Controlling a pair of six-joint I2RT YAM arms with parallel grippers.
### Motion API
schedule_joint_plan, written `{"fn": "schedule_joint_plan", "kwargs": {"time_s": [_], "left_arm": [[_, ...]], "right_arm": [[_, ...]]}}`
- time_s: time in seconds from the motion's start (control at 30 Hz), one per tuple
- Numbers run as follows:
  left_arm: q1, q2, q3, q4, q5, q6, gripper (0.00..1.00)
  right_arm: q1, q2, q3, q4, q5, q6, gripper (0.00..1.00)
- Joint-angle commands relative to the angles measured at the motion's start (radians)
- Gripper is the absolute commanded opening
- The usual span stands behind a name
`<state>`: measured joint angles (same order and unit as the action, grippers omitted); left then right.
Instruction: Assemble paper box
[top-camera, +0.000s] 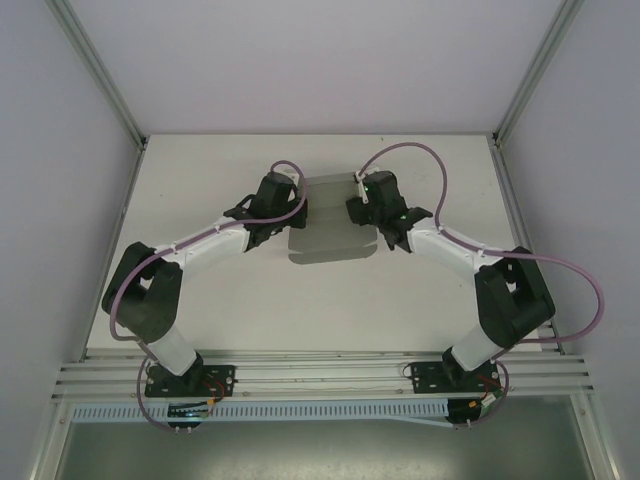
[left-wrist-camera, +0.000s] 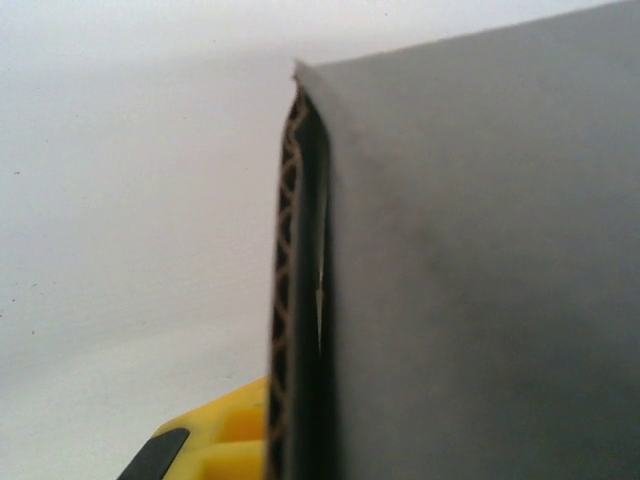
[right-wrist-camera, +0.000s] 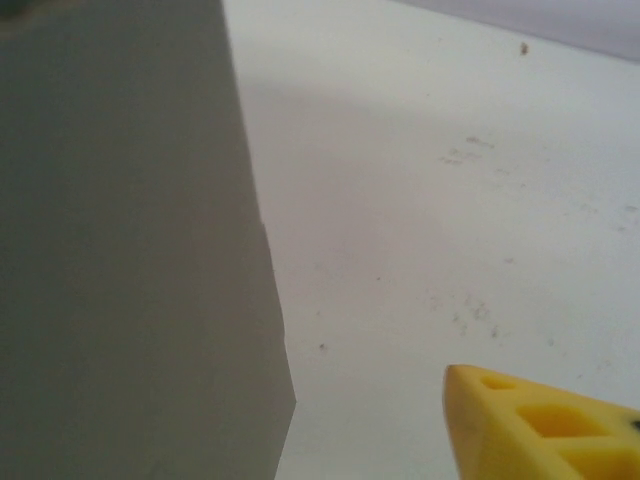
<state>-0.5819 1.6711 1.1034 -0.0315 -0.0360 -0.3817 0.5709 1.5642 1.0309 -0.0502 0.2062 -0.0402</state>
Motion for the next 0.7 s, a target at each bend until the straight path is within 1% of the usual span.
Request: {"fn": "schedule_joint_plan", "kwargs": {"time_s": [0.0,0.03,0.1,0.13,0.17,0.2,0.27,0.3,0.43,0.47,0.53,0.57,0.6,0.63,0.67], "left_arm": [[0.009,-0.026,0.022,-0.018,-0.017,0.006,0.0],[0.01,-0.026,0.024,-0.018,-0.02,0.008,0.0],[0.009,-0.023,0.026,-0.022,-0.023,0.014,0.0],[0.011,-0.022,0.029,-0.024,-0.024,0.017,0.0],[0.01,-0.022,0.032,-0.027,-0.025,0.019,0.0],[0.01,-0.022,0.033,-0.026,-0.024,0.02,0.0],[0.01,-0.016,0.04,-0.025,-0.02,0.028,0.0],[0.01,-0.009,0.051,-0.031,-0.007,0.035,0.0],[0.01,0.013,0.099,-0.085,0.071,0.098,0.0],[0.009,0.018,0.108,-0.093,0.08,0.12,0.0],[0.01,0.029,0.134,-0.123,0.067,0.138,0.0],[0.01,0.033,0.153,-0.142,0.063,0.145,0.0],[0.01,0.033,0.168,-0.157,0.066,0.149,0.0],[0.01,0.045,0.184,-0.168,0.075,0.15,0.0],[0.01,0.059,0.192,-0.172,0.088,0.153,0.0]], "right_arm": [[-0.003,-0.058,-0.011,0.002,-0.073,-0.021,0.7],[-0.003,-0.073,-0.015,0.007,-0.08,-0.016,0.74],[-0.003,-0.107,-0.033,0.027,-0.147,-0.002,0.8],[-0.003,-0.126,-0.045,0.038,-0.17,0.008,0.88],[-0.003,-0.149,-0.056,0.052,-0.186,0.025,0.9],[-0.003,-0.171,-0.069,0.067,-0.2,0.039,0.99],[-0.002,-0.23,-0.106,0.108,-0.218,0.067,0.99],[-0.031,-0.261,-0.126,0.13,-0.218,0.087,0.99],[-0.073,-0.413,-0.176,0.122,-0.204,0.251,0.99],[-0.082,-0.447,-0.184,0.11,-0.189,0.284,0.99],[-0.098,-0.526,-0.209,0.087,-0.099,0.351,0.99],[-0.1,-0.549,-0.226,0.087,-0.088,0.367,0.99],[-0.105,-0.562,-0.238,0.079,-0.092,0.35,0.99],[-0.113,-0.559,-0.239,0.053,-0.146,0.302,0.99],[-0.122,-0.549,-0.232,0.024,-0.226,0.256,0.99]]}}
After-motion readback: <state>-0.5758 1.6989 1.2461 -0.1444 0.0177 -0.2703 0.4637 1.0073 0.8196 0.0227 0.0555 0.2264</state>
